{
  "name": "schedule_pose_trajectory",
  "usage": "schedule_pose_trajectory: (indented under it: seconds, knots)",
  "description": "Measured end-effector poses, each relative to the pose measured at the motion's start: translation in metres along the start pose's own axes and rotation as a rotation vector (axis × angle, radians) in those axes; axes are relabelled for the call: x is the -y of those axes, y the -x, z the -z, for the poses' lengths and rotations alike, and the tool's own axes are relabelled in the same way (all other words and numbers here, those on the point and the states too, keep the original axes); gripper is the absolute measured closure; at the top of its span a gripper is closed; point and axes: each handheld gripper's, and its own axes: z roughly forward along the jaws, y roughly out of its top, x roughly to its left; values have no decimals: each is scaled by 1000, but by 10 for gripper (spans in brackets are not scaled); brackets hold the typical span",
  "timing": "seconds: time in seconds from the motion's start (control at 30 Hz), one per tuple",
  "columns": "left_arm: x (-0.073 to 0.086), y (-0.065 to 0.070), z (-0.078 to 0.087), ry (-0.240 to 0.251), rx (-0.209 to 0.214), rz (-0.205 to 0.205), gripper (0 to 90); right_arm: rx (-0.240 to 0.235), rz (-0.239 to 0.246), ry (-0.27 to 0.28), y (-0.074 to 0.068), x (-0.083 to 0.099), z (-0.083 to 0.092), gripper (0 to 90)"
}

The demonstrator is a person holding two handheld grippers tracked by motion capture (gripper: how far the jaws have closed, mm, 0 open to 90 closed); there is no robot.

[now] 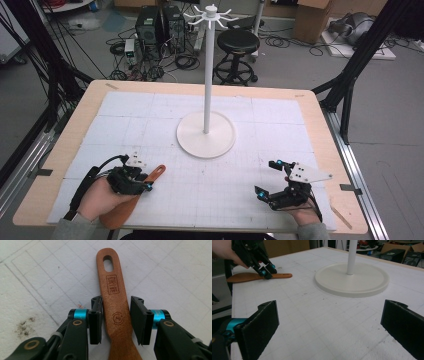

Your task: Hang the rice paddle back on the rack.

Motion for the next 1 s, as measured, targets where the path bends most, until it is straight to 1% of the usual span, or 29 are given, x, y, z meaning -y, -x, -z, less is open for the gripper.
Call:
schedule_pose_trajectory:
  seconds: [0.03, 0.1, 0.33, 0.47, 0.6, 0.67, 0.77, 0.83, 0.87, 0.9, 1.0]
  knots:
    - [1, 0, 0, 5, -6, 5, 637, 0, 1, 0, 0, 0, 0, 1]
    - [2, 0, 0, 19, -10, 1, 651, -1, 5, -2, 0, -1, -2, 1]
    - [3, 2, 1, 25, -17, -11, 652, -4, 6, -5, 1, -2, -3, 1]
    - [4, 2, 1, 30, -15, -9, 652, -10, 6, -6, 1, -1, -4, 1]
    - [3, 2, 4, 39, -11, -19, 652, -8, 5, -6, 1, -2, -3, 1]
    - [2, 2, 9, 63, -4, -14, 652, -7, 4, -7, 1, -2, -3, 1]
    - [2, 1, 14, 77, 0, -12, 652, -7, 8, -6, 1, -2, -3, 1]
    - [2, -1, 21, 107, 6, -6, 652, -6, 6, -5, 1, -2, -3, 1]
    - [2, -1, 21, 107, 6, -6, 652, -6, 6, -4, 1, -2, -3, 1]
    - [2, -2, 26, 129, 10, -1, 652, -6, 5, -5, 1, -2, -3, 1]
    - [2, -4, 33, 159, 14, 0, 652, -7, 4, -6, 1, -2, -3, 1]
